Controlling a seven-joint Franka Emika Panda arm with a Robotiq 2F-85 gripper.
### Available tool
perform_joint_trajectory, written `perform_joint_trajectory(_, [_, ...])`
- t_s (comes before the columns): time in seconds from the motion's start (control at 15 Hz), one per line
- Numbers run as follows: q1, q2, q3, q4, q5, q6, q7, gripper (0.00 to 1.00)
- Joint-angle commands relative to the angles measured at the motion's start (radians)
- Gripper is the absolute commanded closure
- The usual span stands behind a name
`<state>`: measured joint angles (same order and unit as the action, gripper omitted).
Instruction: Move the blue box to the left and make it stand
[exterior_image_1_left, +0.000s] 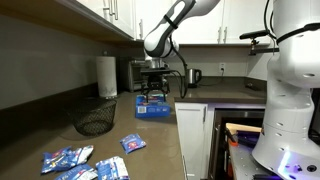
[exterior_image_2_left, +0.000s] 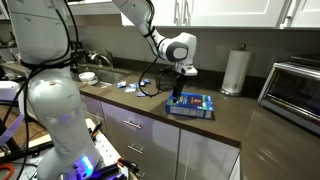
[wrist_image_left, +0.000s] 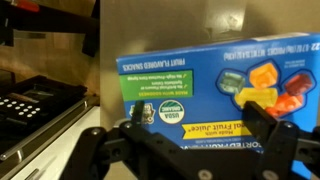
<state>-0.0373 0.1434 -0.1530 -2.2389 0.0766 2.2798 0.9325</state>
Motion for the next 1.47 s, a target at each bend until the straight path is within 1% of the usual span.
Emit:
perform_joint_trajectory(0.0, [0.000,-0.060,0.025,-0.066,0.021,-0.013,0.026,0.00])
perform_joint_trajectory(0.47, [0.000,-0.070,0.055,-0.105,0.046,-0.002,0.020,0.00])
perform_joint_trajectory(0.8, [0.009,-0.107,0.083,-0.138,0.080,-0.011,0.007,0.00])
perform_joint_trajectory(1.07, [0.016,-0.150,0.112,-0.173,0.108,-0.037,0.005,0.00])
perform_joint_trajectory(1.4, [0.018,-0.230,0.128,-0.206,0.086,-0.105,0.014,0.00])
